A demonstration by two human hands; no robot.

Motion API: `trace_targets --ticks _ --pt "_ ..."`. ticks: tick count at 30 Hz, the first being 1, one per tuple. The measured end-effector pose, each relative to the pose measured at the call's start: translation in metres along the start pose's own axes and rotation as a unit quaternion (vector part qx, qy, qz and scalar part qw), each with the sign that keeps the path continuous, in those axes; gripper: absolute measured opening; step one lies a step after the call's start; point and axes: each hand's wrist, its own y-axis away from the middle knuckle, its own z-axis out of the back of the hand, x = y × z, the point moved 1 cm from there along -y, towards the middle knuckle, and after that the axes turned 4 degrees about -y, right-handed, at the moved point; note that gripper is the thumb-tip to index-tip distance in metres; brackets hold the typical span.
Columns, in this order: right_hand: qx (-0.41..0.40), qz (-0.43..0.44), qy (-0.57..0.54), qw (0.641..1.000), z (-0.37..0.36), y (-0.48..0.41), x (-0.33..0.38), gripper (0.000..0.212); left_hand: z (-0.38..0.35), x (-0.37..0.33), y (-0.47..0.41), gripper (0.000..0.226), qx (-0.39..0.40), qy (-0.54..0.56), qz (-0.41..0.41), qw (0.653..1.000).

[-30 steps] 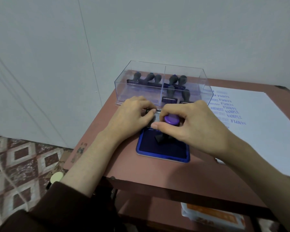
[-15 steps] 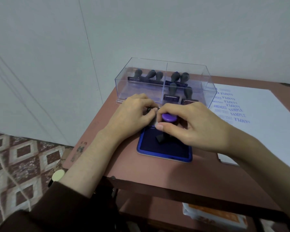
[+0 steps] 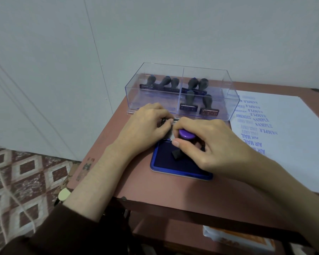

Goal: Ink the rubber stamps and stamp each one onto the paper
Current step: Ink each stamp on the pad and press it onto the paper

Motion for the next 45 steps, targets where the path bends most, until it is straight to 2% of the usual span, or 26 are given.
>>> trace_targets --ticks 11,21,24,28,31,34,36,41,45 --pt "-0.001 0.005 0.003 1.000 -0.002 0.002 0.000 0.009 0.001 -0.001 0.000 0.032 0.005 -0.002 0.003 1.000" --pt "-0.006 -0.002 -0.014 1.000 -0.002 0.005 0.000 0.014 0.004 -0.005 0.002 0.030 0.012 0.003 0.013 1.000" --pt "-0.028 -0.027 -0.060 0.997 -0.001 0.005 -0.002 0.009 0.004 -0.007 0.000 0.029 0.024 0.003 0.027 0.999" --pt "-0.106 -0.093 -0.148 0.979 0.014 0.010 -0.013 0.003 0.004 -0.017 -0.007 0.022 0.025 -0.054 0.022 0.998" --pt "-0.159 -0.135 -0.145 0.967 0.040 0.022 -0.032 0.008 0.002 -0.040 -0.013 0.029 0.016 -0.040 -0.013 0.999" --pt "-0.223 -0.198 -0.147 0.943 0.068 0.037 -0.057 0.010 -0.007 -0.069 -0.024 0.043 0.049 -0.017 -0.063 0.997" --pt "-0.253 -0.229 -0.128 0.931 0.083 0.048 -0.075 0.009 -0.017 -0.087 -0.031 0.045 0.069 -0.010 -0.090 0.993" --pt "-0.268 -0.278 -0.066 0.920 0.099 0.069 -0.102 0.015 -0.042 -0.107 -0.041 0.048 0.127 0.012 -0.132 0.983" --pt "-0.254 -0.284 -0.031 0.924 0.100 0.077 -0.106 0.016 -0.051 -0.109 -0.041 0.051 0.173 0.000 -0.129 0.976"
